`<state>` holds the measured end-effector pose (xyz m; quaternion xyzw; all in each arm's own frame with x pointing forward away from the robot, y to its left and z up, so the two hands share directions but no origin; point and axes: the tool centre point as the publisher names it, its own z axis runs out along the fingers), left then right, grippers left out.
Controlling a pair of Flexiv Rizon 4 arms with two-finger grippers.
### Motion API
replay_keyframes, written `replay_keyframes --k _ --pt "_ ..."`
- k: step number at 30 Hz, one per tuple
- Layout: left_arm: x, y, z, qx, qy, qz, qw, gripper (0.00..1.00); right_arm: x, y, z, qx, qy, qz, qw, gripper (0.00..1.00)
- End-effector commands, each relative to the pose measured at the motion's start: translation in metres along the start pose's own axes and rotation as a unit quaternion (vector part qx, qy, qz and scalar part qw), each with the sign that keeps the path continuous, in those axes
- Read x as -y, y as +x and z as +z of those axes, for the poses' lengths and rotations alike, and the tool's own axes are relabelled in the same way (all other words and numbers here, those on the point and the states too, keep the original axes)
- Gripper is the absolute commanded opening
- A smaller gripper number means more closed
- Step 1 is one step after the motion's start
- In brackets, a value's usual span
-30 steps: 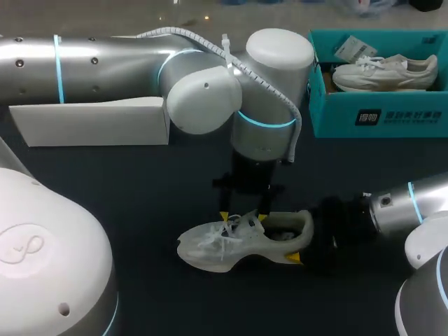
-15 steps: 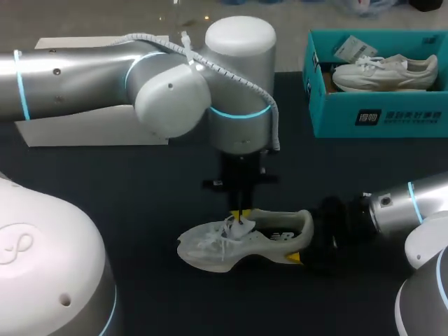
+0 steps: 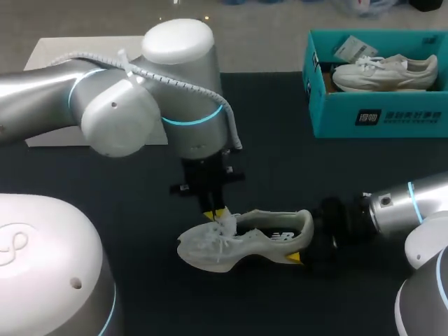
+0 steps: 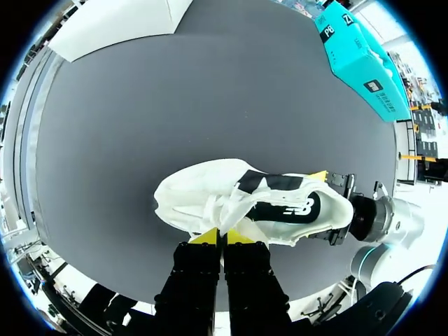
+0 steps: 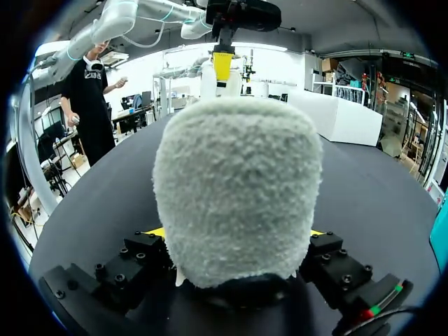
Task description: Take the shoe out of the shoebox, open the shoe tongue, remove and reinsert the insole, then place the shoe into the shoebox
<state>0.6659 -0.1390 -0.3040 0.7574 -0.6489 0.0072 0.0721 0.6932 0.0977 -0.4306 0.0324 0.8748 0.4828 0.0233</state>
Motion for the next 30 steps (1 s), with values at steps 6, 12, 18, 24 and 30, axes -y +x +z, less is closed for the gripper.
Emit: replay_keyframes --k 6,12,18,24,30 --pt "0.001 -0.043 0.021 -0.045 -0.024 -0.049 0.998 0.00 0.001 0.002 0.004 0.001 0.002 0.000 1.000 0.00" --pt "0.003 -0.054 0.050 0.019 -0.063 -0.079 0.995 0.00 0.001 0.002 0.004 0.001 0.002 0.000 1.000 0.00" --pt "0.005 -0.051 0.079 0.062 -0.099 -0.085 0.990 0.00 0.001 0.002 0.004 0.001 0.002 0.000 1.000 0.00" --pt "0.004 -0.048 0.083 0.063 -0.110 -0.082 0.988 0.46 0.001 0.002 0.004 0.001 0.002 0.000 1.000 0.00" --pt "0.004 -0.047 0.069 0.045 -0.098 -0.073 0.992 1.00 0.001 0.002 0.004 0.001 0.002 0.000 1.000 0.00"
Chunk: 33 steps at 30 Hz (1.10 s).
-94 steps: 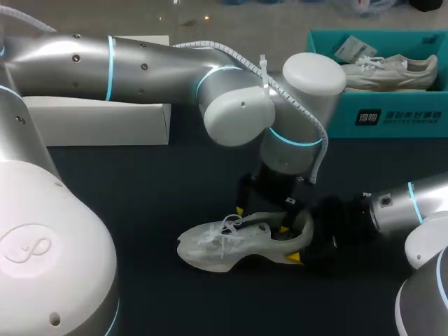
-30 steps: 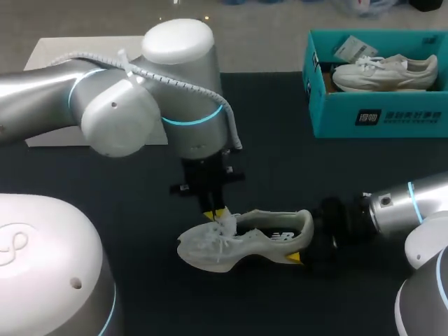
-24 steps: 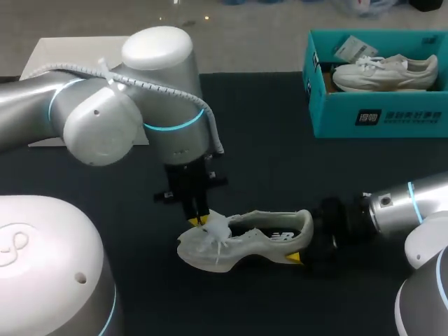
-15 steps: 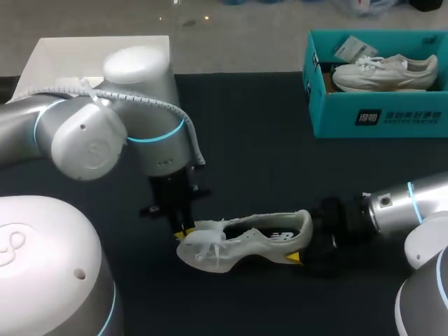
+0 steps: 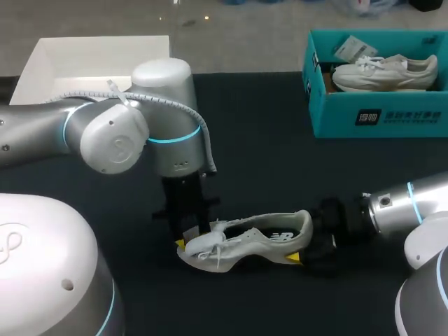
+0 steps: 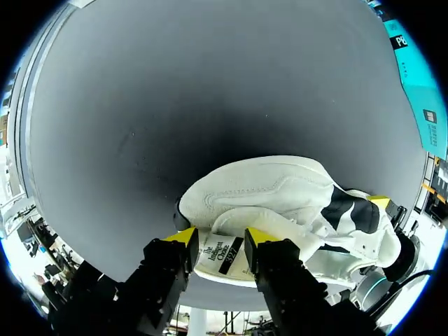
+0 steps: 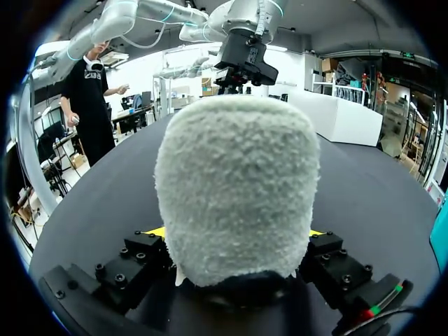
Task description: Take the shoe out of the shoebox, open the shoe tongue, remove and reinsert the insole, then place the shoe into the shoebox
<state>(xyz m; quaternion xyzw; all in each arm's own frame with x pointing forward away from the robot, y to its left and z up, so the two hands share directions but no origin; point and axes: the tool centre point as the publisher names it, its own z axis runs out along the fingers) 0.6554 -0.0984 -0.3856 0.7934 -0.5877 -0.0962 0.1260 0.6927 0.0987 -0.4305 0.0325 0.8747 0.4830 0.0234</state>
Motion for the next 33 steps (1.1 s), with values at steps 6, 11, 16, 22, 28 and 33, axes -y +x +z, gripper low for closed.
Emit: replay_keyframes --k 6,11,16,22,28,33 --pt "-0.008 0.003 -0.037 -0.041 0.036 0.040 0.998 1.00 0.002 0.001 0.004 0.001 0.002 0.000 1.000 0.00" --pt "-0.014 0.003 -0.063 -0.065 0.071 0.063 0.993 1.00 0.002 0.001 0.004 0.001 0.002 0.000 1.000 0.00" --pt "-0.009 0.003 -0.081 -0.074 0.103 0.104 0.986 1.00 0.002 0.001 0.004 0.001 0.002 0.000 1.000 0.00" --pt "0.001 0.001 -0.116 -0.040 0.104 0.332 0.937 1.00 0.002 0.001 0.004 0.001 0.002 0.000 1.000 0.00" --pt "-0.008 0.007 -0.132 0.035 0.068 0.611 0.788 1.00 0.002 0.001 0.004 0.001 0.002 0.000 1.000 0.00" --pt "-0.008 0.007 -0.132 0.035 0.068 0.611 0.788 1.00 0.002 0.001 0.004 0.001 0.002 0.000 1.000 0.00"
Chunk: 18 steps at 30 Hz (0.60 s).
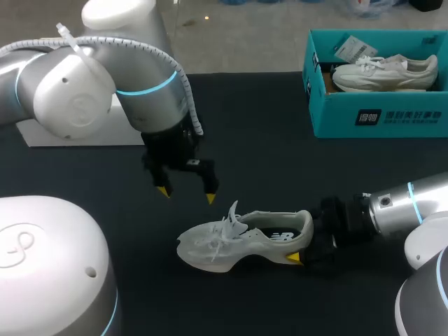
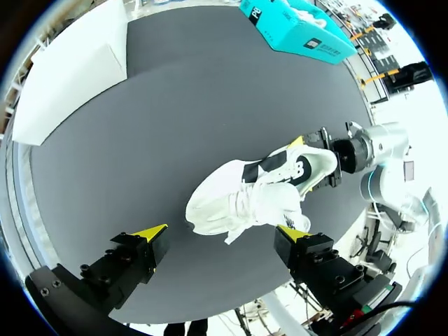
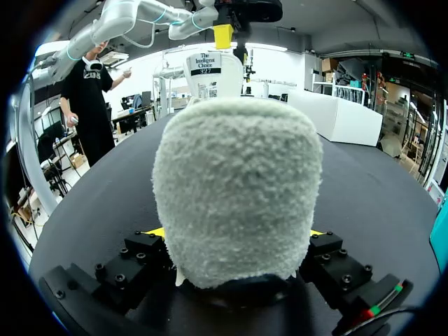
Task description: Take the shoe out of the shoebox, open the shoe tongue, remove and reinsert the insole, then place the shoe into the shoebox
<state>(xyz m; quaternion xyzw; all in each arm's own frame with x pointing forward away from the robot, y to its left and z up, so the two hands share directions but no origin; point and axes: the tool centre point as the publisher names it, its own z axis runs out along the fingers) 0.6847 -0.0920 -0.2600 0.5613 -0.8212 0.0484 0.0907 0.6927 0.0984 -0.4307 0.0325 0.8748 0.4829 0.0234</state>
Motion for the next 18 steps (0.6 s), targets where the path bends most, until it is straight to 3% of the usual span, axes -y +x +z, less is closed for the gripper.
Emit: replay_keyframes --k 1,5,6,7,8,12,13,14,15,16,18 --pt "0.006 0.003 -0.002 0.024 -0.057 0.312 0.948 1.00 0.001 0.001 0.004 0.001 0.002 0.000 1.000 0.00" --pt "0.006 0.003 -0.002 0.024 -0.057 0.312 0.948 1.00 0.001 0.001 0.004 0.001 0.002 0.000 1.000 0.00" --pt "0.011 0.011 0.000 0.031 -0.047 0.333 0.941 1.00 0.001 0.001 0.004 0.001 0.002 0.000 1.000 0.00" --pt "0.015 0.017 -0.001 0.025 -0.029 0.358 0.933 1.00 0.001 0.001 0.004 0.001 0.002 0.000 1.000 0.00" --pt "0.018 0.023 0.000 0.002 -0.031 0.386 0.922 1.00 0.001 0.001 0.004 0.001 0.002 0.000 1.000 0.00" --pt "0.026 0.047 -0.002 0.008 -0.037 0.498 0.866 1.00 0.001 0.001 0.004 0.001 0.002 0.000 1.000 0.00" --pt "0.028 0.049 -0.002 0.006 -0.047 0.525 0.850 0.86 0.001 0.001 0.004 0.001 0.002 0.000 1.000 0.00" --pt "0.029 0.052 -0.002 0.005 -0.051 0.538 0.841 0.36 0.001 0.001 0.004 0.001 0.002 0.000 1.000 0.00" --pt "0.031 0.052 -0.003 0.004 -0.057 0.546 0.836 0.09 0.001 0.001 0.004 0.001 0.002 0.000 1.000 0.00" --pt "0.033 0.053 -0.002 0.009 -0.072 0.563 0.823 0.00 0.001 0.001 0.004 0.001 0.002 0.000 1.000 0.00" --pt "0.035 0.057 -0.004 0.012 -0.066 0.585 0.808 0.00 0.001 0.001 0.004 0.001 0.002 0.000 1.000 0.00"
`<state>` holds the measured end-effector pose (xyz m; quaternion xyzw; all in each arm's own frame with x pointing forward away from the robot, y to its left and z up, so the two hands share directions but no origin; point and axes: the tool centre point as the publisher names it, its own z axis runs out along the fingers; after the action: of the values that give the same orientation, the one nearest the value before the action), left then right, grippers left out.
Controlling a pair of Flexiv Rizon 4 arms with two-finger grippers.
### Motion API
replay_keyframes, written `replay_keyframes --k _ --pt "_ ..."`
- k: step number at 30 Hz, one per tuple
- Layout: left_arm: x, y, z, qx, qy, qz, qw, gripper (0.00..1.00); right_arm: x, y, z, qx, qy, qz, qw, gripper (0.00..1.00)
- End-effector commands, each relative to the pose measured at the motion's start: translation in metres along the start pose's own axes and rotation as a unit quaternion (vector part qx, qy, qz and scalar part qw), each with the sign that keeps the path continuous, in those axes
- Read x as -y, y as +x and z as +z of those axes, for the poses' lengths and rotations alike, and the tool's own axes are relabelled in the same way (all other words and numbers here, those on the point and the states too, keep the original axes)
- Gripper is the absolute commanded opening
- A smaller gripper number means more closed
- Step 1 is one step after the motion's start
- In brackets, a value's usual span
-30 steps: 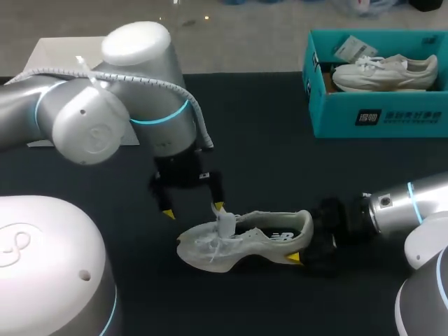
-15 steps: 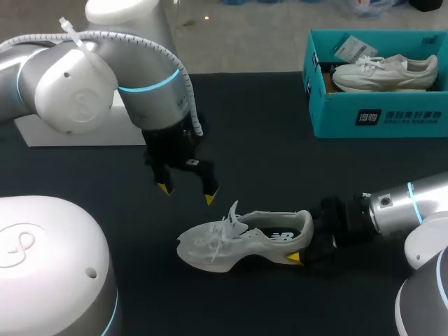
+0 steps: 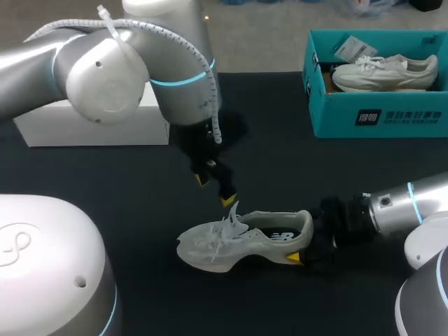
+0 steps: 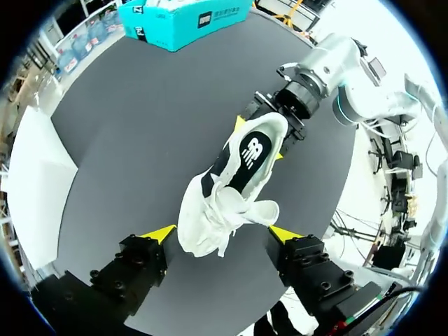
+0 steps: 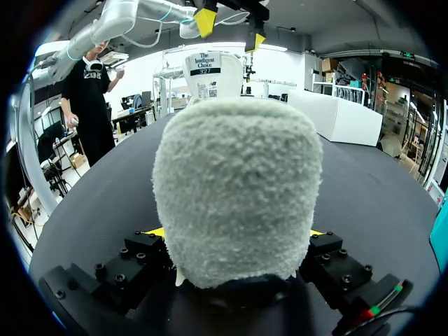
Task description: Take the shoe out of the shoebox, open the shoe tongue, remove and reinsert the insole, then place the shoe into the shoebox
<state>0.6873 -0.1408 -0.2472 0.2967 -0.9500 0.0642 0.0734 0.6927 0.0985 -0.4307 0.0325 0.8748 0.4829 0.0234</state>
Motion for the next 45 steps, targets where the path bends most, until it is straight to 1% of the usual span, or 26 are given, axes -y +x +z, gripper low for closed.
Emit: replay_keyframes --k 1,2,3,5,7,8,21,22,23,24,26,27,32,34,35,45 --pt "0.021 0.003 -0.002 -0.003 -0.058 0.344 0.937 0.00 0.001 0.001 0.004 0.001 0.002 0.000 1.000 0.00" --pt "0.022 0.005 -0.003 0.004 -0.057 0.357 0.932 0.00 0.001 0.001 0.004 0.001 0.002 0.000 1.000 0.00" --pt "0.023 0.008 -0.003 0.001 -0.051 0.364 0.930 0.00 0.001 0.001 0.004 0.001 0.002 0.000 1.000 0.00" --pt "0.026 0.012 -0.001 0.011 -0.056 0.365 0.929 0.00 0.001 0.001 0.004 0.001 0.002 0.000 1.000 0.00" --pt "0.030 0.015 -0.001 0.003 -0.050 0.351 0.935 0.00 0.001 0.001 0.004 0.001 0.002 0.000 1.000 0.00" --pt "0.032 0.017 0.001 -0.001 -0.056 0.329 0.943 0.00 0.001 0.001 0.004 0.001 0.002 0.000 1.000 0.00" --pt "0.032 0.017 0.001 -0.001 -0.056 0.329 0.943 0.00 0.001 0.001 0.004 0.001 0.002 0.000 1.000 0.00" --pt "0.036 0.018 0.004 0.017 -0.042 0.334 0.941 0.00 0.001 0.001 0.004 0.001 0.002 0.000 1.000 0.00" --pt "0.040 0.017 0.005 0.030 -0.023 0.323 0.946 0.00 0.001 0.001 0.004 0.001 0.002 0.000 1.000 0.00" --pt "0.044 0.017 0.008 0.041 -0.014 0.322 0.946 0.00 0.001 0.001 0.004 0.001 0.002 0.000 1.000 0.00" --pt "0.051 0.019 0.013 0.047 0.009 0.323 0.945 0.00 0.001 0.001 0.004 0.001 0.002 0.000 1.000 0.00" --pt "0.054 0.020 0.015 0.048 0.013 0.323 0.945 0.00 0.001 0.001 0.004 0.001 0.002 0.000 1.000 0.00" --pt "0.065 0.029 0.030 0.049 0.022 0.329 0.943 0.00 0.001 0.001 0.004 0.001 0.002 0.000 1.000 0.00" --pt "0.067 0.034 0.040 0.042 0.010 0.309 0.950 0.00 0.001 0.001 0.004 0.001 0.002 0.000 1.000 0.00" --pt "0.067 0.037 0.045 0.020 0.011 0.312 0.950 0.00 0.001 0.001 0.004 0.001 0.002 0.000 1.000 0.00" --pt "0.067 0.037 0.045 0.020 0.011 0.312 0.950 0.00 0.001 0.001 0.004 0.001 0.002 0.000 1.000 0.00"
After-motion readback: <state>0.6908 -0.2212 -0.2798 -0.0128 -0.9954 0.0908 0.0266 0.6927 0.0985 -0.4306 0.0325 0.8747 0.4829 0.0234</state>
